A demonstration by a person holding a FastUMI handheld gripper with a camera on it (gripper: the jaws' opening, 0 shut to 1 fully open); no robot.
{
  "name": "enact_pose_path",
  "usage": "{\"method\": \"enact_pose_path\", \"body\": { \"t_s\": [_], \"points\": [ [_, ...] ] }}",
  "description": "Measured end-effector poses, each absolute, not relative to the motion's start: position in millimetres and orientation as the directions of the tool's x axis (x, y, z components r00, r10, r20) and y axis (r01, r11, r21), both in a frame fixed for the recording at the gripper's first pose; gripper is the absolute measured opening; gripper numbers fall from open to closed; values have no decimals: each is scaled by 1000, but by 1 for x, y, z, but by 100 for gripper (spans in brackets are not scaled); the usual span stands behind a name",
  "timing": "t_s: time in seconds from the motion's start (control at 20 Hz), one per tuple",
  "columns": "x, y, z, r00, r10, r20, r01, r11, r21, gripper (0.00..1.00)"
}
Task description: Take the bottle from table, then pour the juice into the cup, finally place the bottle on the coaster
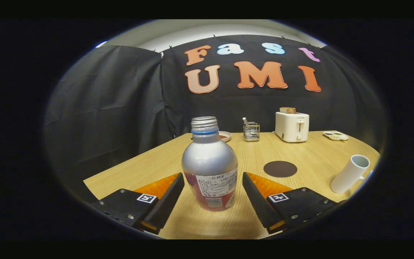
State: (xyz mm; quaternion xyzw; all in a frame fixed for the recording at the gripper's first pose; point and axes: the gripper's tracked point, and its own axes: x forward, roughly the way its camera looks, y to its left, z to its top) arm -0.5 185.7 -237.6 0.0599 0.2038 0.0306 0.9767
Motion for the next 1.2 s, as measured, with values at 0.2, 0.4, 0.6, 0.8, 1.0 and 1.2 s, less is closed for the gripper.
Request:
{"method": "enact_pose_path", "body": {
  "t_s": [0.2,0.4,0.6,0.8,1.0,1.2],
  "points": [
    [2,188,-246,903,66,-425,-7,990,139,88],
    [-1,183,-245,888,69,-455,19,982,186,79],
    [-7,175,-233,885,102,-454,29,962,272,79],
    [-9,155,-222,895,111,-432,61,929,366,79],
    [-14,133,-219,895,136,-425,93,875,476,78],
    [-19,104,-213,903,130,-409,117,843,525,78]
  ]
}}
